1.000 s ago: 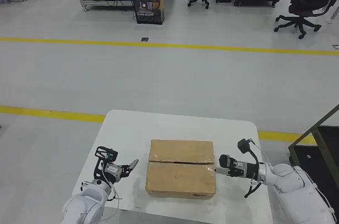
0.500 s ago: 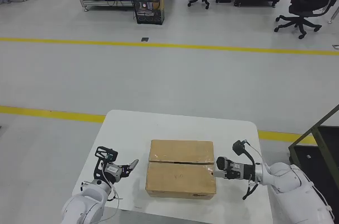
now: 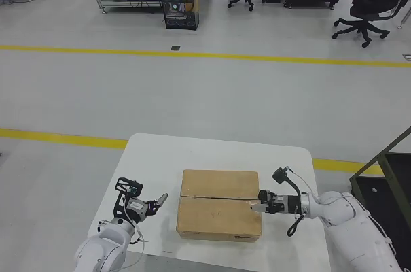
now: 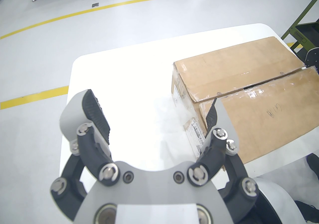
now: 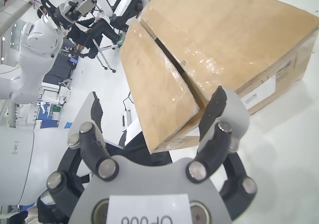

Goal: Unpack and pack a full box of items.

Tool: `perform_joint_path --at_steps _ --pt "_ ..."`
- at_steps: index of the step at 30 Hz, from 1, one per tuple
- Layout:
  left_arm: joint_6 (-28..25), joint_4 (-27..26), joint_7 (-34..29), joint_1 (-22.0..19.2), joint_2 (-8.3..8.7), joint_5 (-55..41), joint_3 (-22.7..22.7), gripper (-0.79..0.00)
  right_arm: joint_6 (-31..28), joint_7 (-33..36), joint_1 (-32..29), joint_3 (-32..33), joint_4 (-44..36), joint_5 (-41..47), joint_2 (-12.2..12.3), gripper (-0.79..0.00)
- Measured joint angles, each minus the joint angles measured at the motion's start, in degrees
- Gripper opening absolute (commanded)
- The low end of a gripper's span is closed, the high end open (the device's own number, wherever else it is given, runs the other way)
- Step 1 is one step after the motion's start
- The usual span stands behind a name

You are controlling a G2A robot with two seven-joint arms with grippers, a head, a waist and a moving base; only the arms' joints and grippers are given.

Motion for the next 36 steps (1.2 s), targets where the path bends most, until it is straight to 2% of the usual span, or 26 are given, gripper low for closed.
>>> perform_joint_path --at_steps 5,10,13,14,15,25,26,29,36 --pt "0.0 0.0 0.0 0.0 0.0 0.0 0.0 0.0 -1.17 0.48 1.82 -2.22 2.36 1.48 -0.35 -0.009" --pt "0.0 0.0 0.0 0.0 0.0 0.0 0.0 0.0 -1.58 1.19 2.13 -3.46 2.4 3.18 -0.14 -0.219" --pt "0.0 0.0 0.0 0.0 0.0 0.0 0.0 0.0 -1.6 1.12 1.82 -4.43 1.24 3.4 0.45 -0.268" --pt "0.0 0.0 0.0 0.0 0.0 0.0 0.0 0.0 -1.77 0.96 1.6 -4.8 0.62 3.56 0.76 -0.354" --pt "0.0 0.0 0.0 0.0 0.0 0.0 0.0 0.0 -1.92 0.82 1.43 -5.11 0.09 3.66 1.01 -0.4" --pt "-0.48 -0.74 0.63 0.25 0.05 -0.04 0.18 0.0 -6.39 -3.66 -0.17 -8.81 -5.68 3.74 4.84 -0.557" --pt "-0.88 -1.28 0.57 0.36 0.08 -0.28 0.18 0.0 -7.22 -4.49 -0.24 -9.26 -6.32 2.93 5.43 -0.606" --pt "-1.53 -2.87 0.34 0.48 0.14 -0.66 0.17 0.0 -9.97 -7.24 -0.48 -10.47 -8.08 -0.63 6.9 -0.616" --pt "-4.67 -5.38 -1.1 -0.38 0.36 0.1 1.3 0.0 -15.47 -12.74 -0.81 -11.51 -10.31 -7.84 9.47 -0.545"
